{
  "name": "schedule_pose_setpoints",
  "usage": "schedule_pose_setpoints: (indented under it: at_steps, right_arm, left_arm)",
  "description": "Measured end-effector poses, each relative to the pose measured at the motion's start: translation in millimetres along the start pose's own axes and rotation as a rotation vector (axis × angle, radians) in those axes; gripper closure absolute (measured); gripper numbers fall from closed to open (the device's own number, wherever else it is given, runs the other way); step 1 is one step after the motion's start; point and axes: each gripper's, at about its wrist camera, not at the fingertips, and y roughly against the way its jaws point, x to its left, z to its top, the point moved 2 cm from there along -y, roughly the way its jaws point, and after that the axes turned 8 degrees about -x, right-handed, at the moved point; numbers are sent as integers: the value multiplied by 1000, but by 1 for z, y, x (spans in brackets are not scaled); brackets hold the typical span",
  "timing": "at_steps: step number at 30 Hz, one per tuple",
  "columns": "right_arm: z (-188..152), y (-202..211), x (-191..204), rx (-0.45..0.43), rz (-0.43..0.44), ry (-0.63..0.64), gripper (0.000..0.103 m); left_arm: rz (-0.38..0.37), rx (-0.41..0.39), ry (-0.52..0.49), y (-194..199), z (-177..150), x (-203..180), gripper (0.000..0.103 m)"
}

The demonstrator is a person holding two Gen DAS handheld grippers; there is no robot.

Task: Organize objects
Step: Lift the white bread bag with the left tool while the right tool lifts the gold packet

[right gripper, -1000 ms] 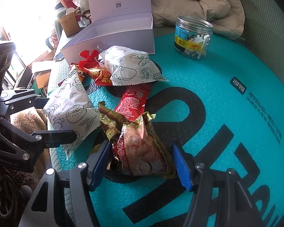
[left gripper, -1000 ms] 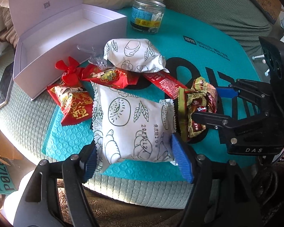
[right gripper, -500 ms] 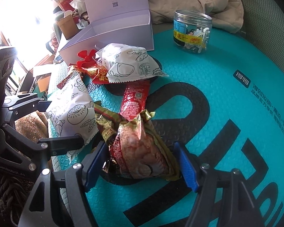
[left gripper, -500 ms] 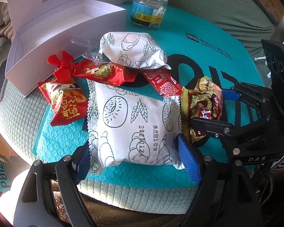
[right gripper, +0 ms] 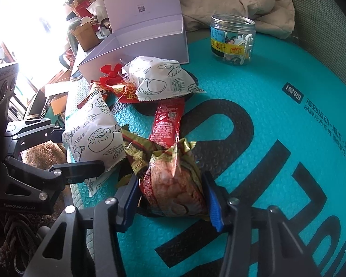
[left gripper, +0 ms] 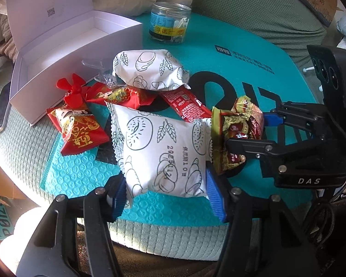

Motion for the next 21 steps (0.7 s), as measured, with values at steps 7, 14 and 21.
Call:
schedule_pose_setpoints:
  at_steps: [7,14,21]
  right_arm:
    - [0,9,2,-13,-17,0,54]
    - [5,24,8,-38,-13,6,54]
    - [14,36,19,-61,-15,26,54]
  left_arm:
    - [-1,-17,5,0,3,0,46]
    - [-14,-37,10,10,2,2,46]
    - [-7,-63,2,23,2,4,46]
